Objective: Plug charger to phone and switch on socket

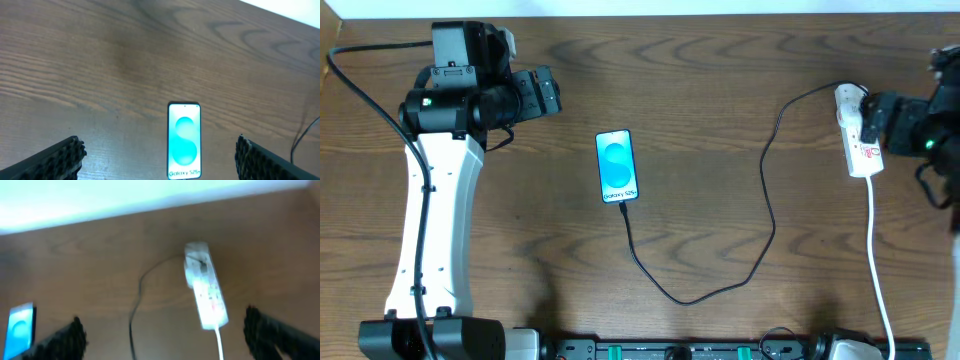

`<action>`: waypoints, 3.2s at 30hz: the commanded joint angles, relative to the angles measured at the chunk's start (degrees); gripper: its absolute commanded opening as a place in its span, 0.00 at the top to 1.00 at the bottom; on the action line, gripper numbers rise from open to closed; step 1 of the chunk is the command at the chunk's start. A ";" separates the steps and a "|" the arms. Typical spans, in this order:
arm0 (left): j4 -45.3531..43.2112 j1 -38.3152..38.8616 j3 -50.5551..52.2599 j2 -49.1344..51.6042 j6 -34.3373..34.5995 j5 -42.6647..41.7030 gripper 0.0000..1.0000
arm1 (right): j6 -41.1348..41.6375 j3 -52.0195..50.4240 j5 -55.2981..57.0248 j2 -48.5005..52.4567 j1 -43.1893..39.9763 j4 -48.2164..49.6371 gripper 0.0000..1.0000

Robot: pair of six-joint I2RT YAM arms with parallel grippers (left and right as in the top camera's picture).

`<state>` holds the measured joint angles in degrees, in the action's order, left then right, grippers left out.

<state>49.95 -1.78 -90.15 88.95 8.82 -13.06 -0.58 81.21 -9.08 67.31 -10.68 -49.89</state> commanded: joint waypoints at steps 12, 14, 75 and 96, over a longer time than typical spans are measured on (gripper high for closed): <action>0.26 -0.24 -0.09 -0.55 0.07 0.70 0.02 | -8.72 -52.96 -0.48 -34.27 6.08 46.88 0.01; 0.39 -0.24 -0.09 -0.55 0.07 0.70 0.02 | -8.72 -59.41 -0.48 -39.15 6.08 51.98 0.01; 0.76 -0.28 1.42 -3.63 -0.66 7.80 0.02 | -12.09 -80.89 -1.79 -66.60 14.10 46.45 0.01; -46.27 -0.28 61.26 -52.63 -6.69 7.32 0.02 | -12.09 -80.89 -1.79 -66.60 14.10 46.45 0.01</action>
<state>7.11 -1.85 -35.94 43.66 3.11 -5.82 -13.43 0.38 -10.59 0.99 2.98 -3.18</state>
